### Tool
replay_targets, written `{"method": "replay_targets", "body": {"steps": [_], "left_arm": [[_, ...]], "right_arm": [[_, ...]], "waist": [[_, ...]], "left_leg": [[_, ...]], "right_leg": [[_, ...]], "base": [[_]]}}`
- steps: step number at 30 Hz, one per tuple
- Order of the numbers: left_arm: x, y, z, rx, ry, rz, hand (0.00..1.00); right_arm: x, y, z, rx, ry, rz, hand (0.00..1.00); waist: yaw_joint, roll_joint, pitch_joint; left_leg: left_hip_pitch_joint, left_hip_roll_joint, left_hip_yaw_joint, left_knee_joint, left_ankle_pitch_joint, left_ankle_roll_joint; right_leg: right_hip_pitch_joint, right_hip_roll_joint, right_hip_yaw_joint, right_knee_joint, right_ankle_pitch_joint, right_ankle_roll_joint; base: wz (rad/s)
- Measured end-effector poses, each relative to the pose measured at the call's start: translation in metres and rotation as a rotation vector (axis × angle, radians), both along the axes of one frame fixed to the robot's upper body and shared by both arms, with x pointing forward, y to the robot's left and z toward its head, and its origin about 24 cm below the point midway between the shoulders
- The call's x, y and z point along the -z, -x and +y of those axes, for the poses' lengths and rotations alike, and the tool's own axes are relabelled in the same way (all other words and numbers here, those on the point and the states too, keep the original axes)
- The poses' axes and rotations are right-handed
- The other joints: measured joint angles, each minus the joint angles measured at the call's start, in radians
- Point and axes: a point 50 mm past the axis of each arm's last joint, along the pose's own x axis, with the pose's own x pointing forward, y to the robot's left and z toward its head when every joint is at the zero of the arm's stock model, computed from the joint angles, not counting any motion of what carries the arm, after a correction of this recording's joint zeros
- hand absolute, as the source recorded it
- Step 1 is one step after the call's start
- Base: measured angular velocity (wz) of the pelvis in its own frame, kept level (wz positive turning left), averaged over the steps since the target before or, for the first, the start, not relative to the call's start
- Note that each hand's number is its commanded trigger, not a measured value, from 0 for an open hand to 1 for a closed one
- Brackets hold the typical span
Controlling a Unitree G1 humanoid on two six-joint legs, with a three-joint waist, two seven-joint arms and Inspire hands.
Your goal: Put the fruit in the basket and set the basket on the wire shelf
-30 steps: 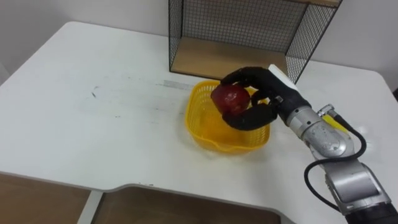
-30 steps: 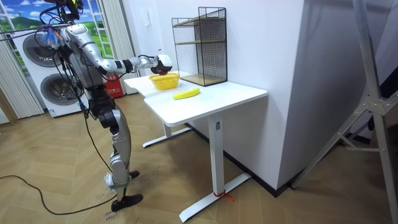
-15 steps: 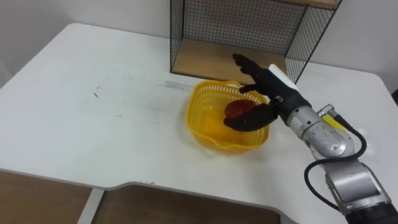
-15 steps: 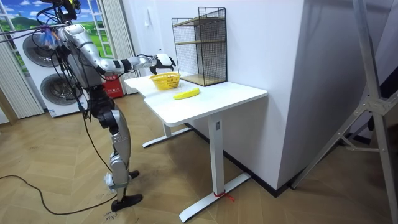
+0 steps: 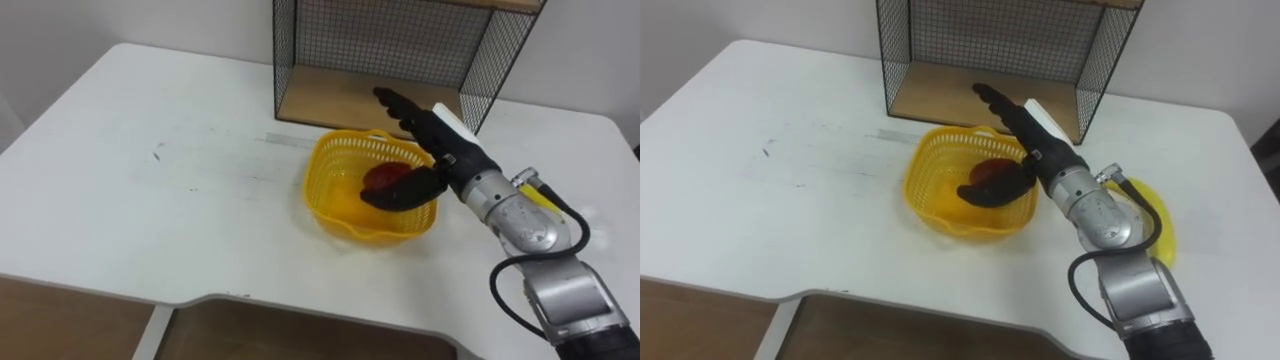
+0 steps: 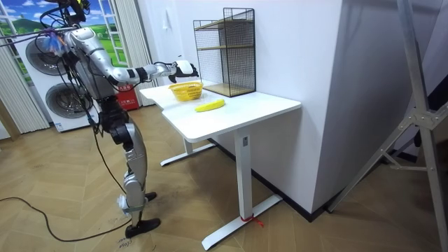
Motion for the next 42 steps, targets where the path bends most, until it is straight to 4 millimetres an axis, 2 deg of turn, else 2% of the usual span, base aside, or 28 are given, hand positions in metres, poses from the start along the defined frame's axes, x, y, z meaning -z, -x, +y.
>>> {"method": "replay_targets", "body": {"steps": [3, 7, 10, 23, 28, 36, 39, 42], "left_arm": [[0.000, 0.000, 0.000, -0.003, 0.007, 0.001, 0.00], [0.000, 0.006, 0.004, -0.045, 0.001, 0.015, 0.00], [0.001, 0.013, 0.003, -0.049, 0.001, 0.030, 0.00], [0.000, 0.025, 0.008, -0.116, -0.028, 0.030, 0.00], [0.000, 0.025, 0.008, -0.120, -0.057, 0.022, 0.00], [0.000, 0.027, 0.007, -0.131, -0.064, 0.042, 0.00], [0.000, 0.028, 0.007, -0.134, -0.067, 0.046, 0.00], [-0.001, 0.028, 0.009, -0.144, -0.071, 0.042, 0.00]], "right_arm": [[-0.003, -0.001, -0.006, 0.023, -0.016, -0.010, 0.00], [-0.020, -0.004, -0.025, 0.136, -0.045, -0.098, 0.00], [-0.030, -0.004, -0.036, 0.212, -0.096, -0.157, 0.00], [-0.048, 0.001, -0.077, 0.546, -0.149, -0.327, 0.00], [-0.048, 0.004, -0.086, 0.624, -0.162, -0.350, 0.00], [-0.014, 0.006, -0.102, 0.717, -0.185, -0.184, 0.00], [-0.012, 0.006, -0.102, 0.721, -0.184, -0.172, 0.00], [-0.008, 0.007, -0.105, 0.733, -0.195, -0.149, 0.00]], "waist": [[-0.007, -0.004, -0.0027], [-0.007, -0.012, -0.0078], [-0.015, -0.012, -0.0070], [-0.065, -0.010, -0.0070], [-0.078, -0.012, -0.0067], [-0.088, -0.020, -0.0054], [-0.091, -0.017, -0.0072], [-0.092, -0.020, -0.0125]], "left_leg": [[-0.001, 0.000, 0.001, -0.001, 0.000, 0.000], [0.004, 0.000, 0.002, 0.000, 0.000, 0.000], [0.006, 0.000, 0.003, 0.000, 0.000, 0.000], [0.003, 0.001, 0.013, -0.006, 0.000, 0.000], [0.009, 0.001, 0.015, -0.018, 0.000, 0.000], [0.022, 0.002, 0.019, -0.024, 0.000, 0.000], [0.019, 0.002, 0.020, -0.023, 0.000, 0.000], [0.020, 0.002, 0.022, -0.023, 0.001, 0.000]], "right_leg": [[-0.001, 0.000, 0.001, 0.000, 0.000, 0.000], [0.002, 0.000, 0.002, -0.001, 0.000, 0.000], [-0.001, 0.000, 0.003, -0.002, 0.000, 0.000], [-0.015, 0.000, 0.015, 0.000, 0.000, 0.000], [-0.013, 0.000, 0.018, 0.000, 0.000, 0.000], [-0.005, 0.000, 0.017, -0.002, 0.000, 0.000], [-0.009, 0.000, 0.018, -0.002, 0.000, 0.000], [-0.011, 0.000, 0.022, -0.001, 0.000, 0.000]], "base": [[0.00], [0.00], [0.00], [-0.02], [0.00], [0.00], [-0.01], [-0.01]]}}
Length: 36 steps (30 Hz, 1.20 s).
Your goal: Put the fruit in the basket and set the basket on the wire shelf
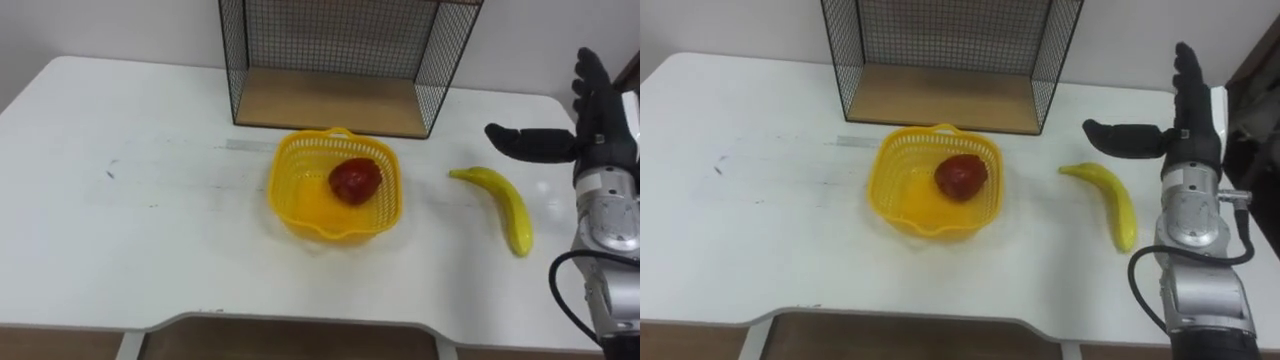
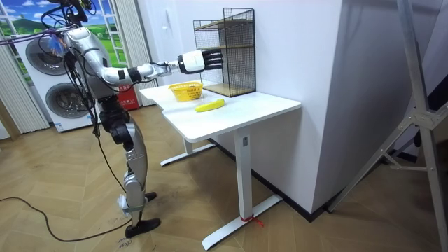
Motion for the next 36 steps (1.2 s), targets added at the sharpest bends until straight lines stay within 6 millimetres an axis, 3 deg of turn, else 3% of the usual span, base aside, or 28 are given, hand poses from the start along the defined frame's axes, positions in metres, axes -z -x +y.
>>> {"method": "replay_targets", "body": {"steps": [3, 7, 11, 24, 30, 36], "left_arm": [[0.000, 0.002, 0.001, -0.007, -0.001, 0.002, 0.00], [-0.001, 0.001, 0.002, -0.014, -0.004, -0.004, 0.00], [-0.001, -0.001, 0.002, -0.017, -0.004, -0.004, 0.00], [-0.002, 0.007, 0.005, -0.042, 0.016, 0.027, 0.00], [-0.004, 0.003, 0.008, -0.036, 0.002, 0.020, 0.00], [-0.006, -0.003, 0.012, -0.032, -0.010, 0.009, 0.00]], "right_arm": [[0.006, 0.001, -0.004, 0.012, -0.051, 0.021, 0.00], [0.008, 0.000, -0.011, 0.005, -0.079, 0.045, 0.00], [0.007, 0.000, -0.019, 0.001, -0.092, 0.058, 0.00], [0.044, 0.011, -0.040, -0.021, -0.088, 0.319, 0.00], [0.045, 0.006, -0.037, -0.066, -0.058, 0.361, 0.00], [0.061, 0.013, -0.041, -0.079, -0.072, 0.463, 0.00]], "waist": [[0.001, -0.006, -0.0004], [0.002, -0.018, 0.0071], [0.003, -0.024, 0.0095], [0.008, -0.018, 0.0058], [0.009, -0.026, 0.0044], [0.030, -0.038, 0.0042]], "left_leg": [[0.003, 0.000, 0.001, 0.000, 0.000, 0.000], [0.004, 0.000, 0.003, 0.000, 0.000, 0.000], [0.002, 0.000, 0.003, 0.000, 0.000, 0.000], [-0.007, -0.002, -0.003, 0.000, 0.001, 0.000], [-0.008, -0.002, -0.004, 0.000, 0.001, 0.000], [-0.001, -0.002, -0.006, 0.002, 0.001, 0.000]], "right_leg": [[0.002, 0.000, 0.001, 0.000, 0.000, 0.000], [0.009, 0.000, 0.001, 0.000, 0.000, 0.000], [0.010, 0.000, 0.001, 0.000, 0.000, 0.000], [-0.006, -0.002, -0.008, 0.000, -0.001, 0.001], [-0.009, -0.002, -0.007, 0.000, -0.002, 0.001], [-0.001, -0.002, -0.007, 0.002, -0.002, 0.001]], "base": [[0.00], [0.00], [0.00], [0.01], [0.00], [0.00]]}}
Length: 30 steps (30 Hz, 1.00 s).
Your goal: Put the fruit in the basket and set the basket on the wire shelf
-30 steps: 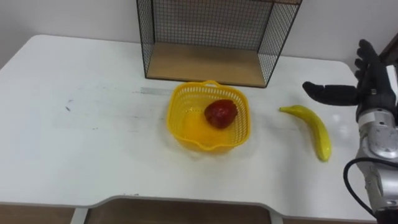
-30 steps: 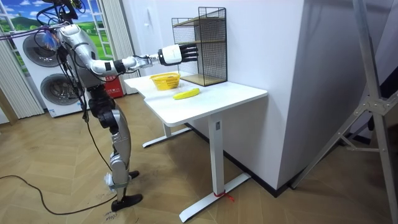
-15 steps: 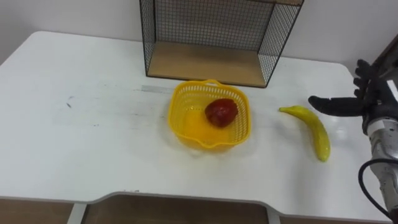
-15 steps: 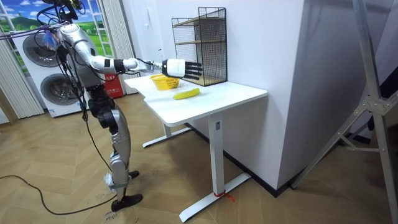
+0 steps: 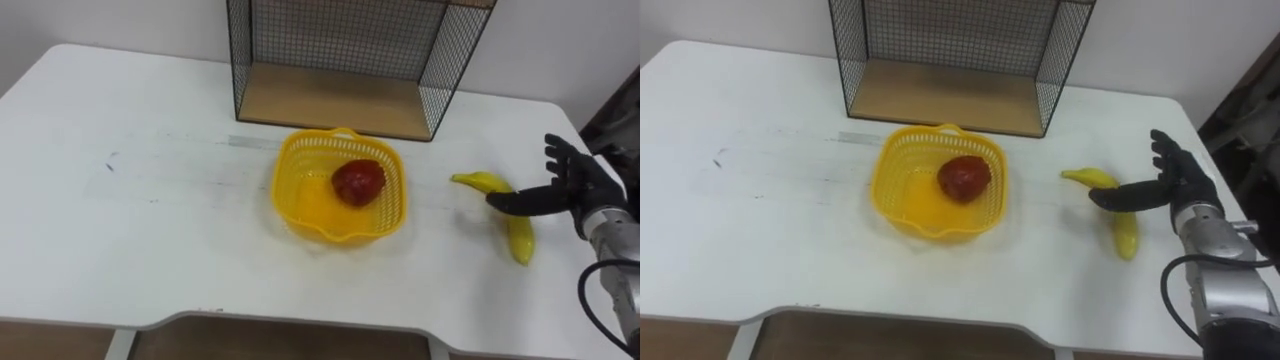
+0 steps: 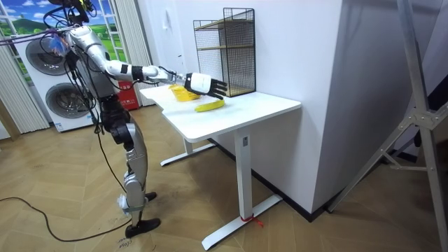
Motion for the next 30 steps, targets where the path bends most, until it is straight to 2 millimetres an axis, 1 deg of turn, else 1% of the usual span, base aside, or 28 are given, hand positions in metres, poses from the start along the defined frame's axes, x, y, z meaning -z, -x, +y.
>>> {"method": "replay_targets", "body": {"steps": [3, 7, 11, 20, 25, 28, 30], "left_arm": [[0.000, 0.000, -0.001, 0.003, 0.003, 0.002, 0.00], [0.000, 0.000, -0.001, 0.004, 0.004, 0.010, 0.00], [0.000, 0.000, -0.001, 0.003, 0.019, 0.013, 0.00], [0.000, -0.002, -0.001, 0.005, 0.021, 0.004, 0.00], [0.000, -0.001, -0.001, 0.004, 0.021, 0.010, 0.00], [0.001, 0.003, -0.001, -0.001, 0.020, 0.023, 0.00], [0.001, 0.004, -0.001, -0.002, 0.020, 0.027, 0.00]], "right_arm": [[0.009, 0.003, 0.003, -0.036, 0.004, 0.071, 0.00], [0.013, 0.005, 0.002, -0.044, 0.005, 0.094, 0.00], [0.015, 0.006, 0.001, -0.063, 0.034, 0.127, 0.00], [0.016, 0.003, -0.001, -0.094, 0.093, 0.178, 0.00], [0.017, 0.004, -0.001, -0.101, 0.102, 0.195, 0.00], [0.019, 0.006, -0.002, -0.098, 0.103, 0.203, 0.00], [0.020, 0.006, -0.002, -0.099, 0.112, 0.212, 0.00]], "waist": [[0.001, 0.002, 0.0039], [0.001, 0.010, 0.0079], [0.002, 0.015, 0.0053], [0.002, 0.016, 0.0042], [0.006, 0.013, 0.0035], [0.009, 0.008, 0.0030], [0.012, 0.004, 0.0042]], "left_leg": [[-0.004, 0.000, -0.003, 0.004, 0.000, 0.000], [-0.012, 0.000, -0.006, 0.005, 0.000, 0.000], [-0.010, -0.001, -0.005, 0.007, 0.000, 0.000], [-0.010, 0.000, -0.005, 0.009, 0.000, 0.000], [-0.010, 0.000, -0.006, 0.009, 0.000, 0.000], [-0.010, 0.000, -0.006, 0.011, 0.000, 0.000], [-0.010, 0.000, -0.006, 0.012, 0.000, 0.000]], "right_leg": [[0.000, 0.000, -0.001, 0.001, 0.000, 0.000], [-0.003, 0.001, -0.001, 0.001, 0.000, -0.001], [-0.004, 0.001, -0.001, 0.000, 0.000, -0.001], [-0.005, 0.001, -0.001, 0.000, 0.000, -0.001], [-0.004, 0.001, -0.003, 0.000, 0.000, -0.001], [-0.002, 0.001, -0.004, 0.000, 0.000, -0.001], [-0.002, 0.001, -0.004, 0.000, 0.000, -0.001]], "base": [[0.00], [0.01], [0.00], [0.00], [0.00], [0.00], [0.00]]}}
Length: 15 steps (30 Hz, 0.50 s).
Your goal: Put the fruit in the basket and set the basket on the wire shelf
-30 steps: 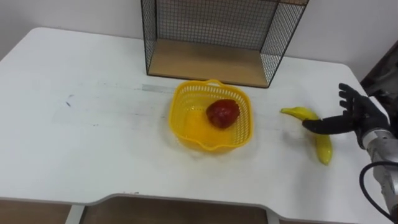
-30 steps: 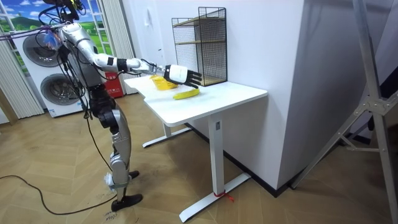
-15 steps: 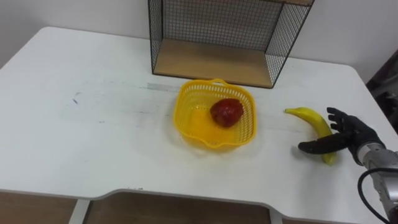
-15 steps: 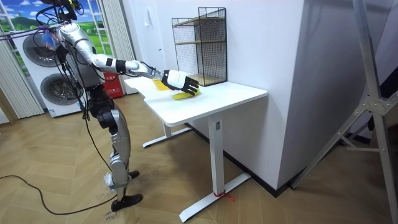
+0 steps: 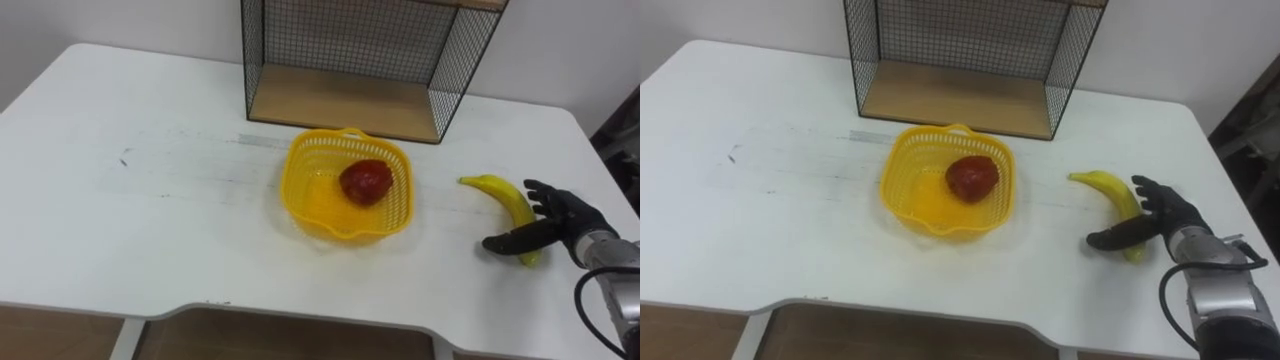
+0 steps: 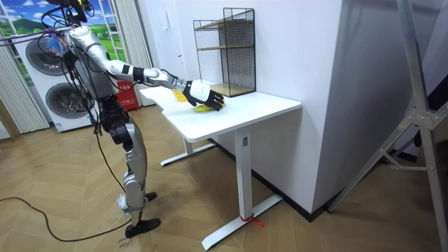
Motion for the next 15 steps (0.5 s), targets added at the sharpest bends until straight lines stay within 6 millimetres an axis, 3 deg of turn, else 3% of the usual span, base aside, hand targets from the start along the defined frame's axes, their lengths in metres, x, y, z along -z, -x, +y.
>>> {"method": "replay_targets", "body": {"steps": [10, 15], "left_arm": [[0.0004, -0.0012, 0.0002, -0.002, 0.001, 0.002, 0.00], [0.0005, -0.0008, -0.0001, -0.004, 0.003, 0.004, 0.00]], "right_arm": [[0.0048, 0.0046, -0.0043, -0.033, 0.117, 0.075, 0.00], [0.0080, 0.0070, -0.0064, -0.021, 0.118, 0.095, 0.00]], "waist": [[0.045, -0.006, 0.0041], [0.048, -0.012, 0.0064]], "left_leg": [[-0.001, -0.002, -0.011, 0.002, 0.000, 0.000], [-0.008, -0.003, -0.018, 0.008, 0.000, 0.000]], "right_leg": [[0.002, 0.000, -0.008, -0.002, 0.000, 0.000], [0.001, 0.000, -0.014, -0.003, 0.000, 0.000]], "base": [[0.02], [0.04]]}}
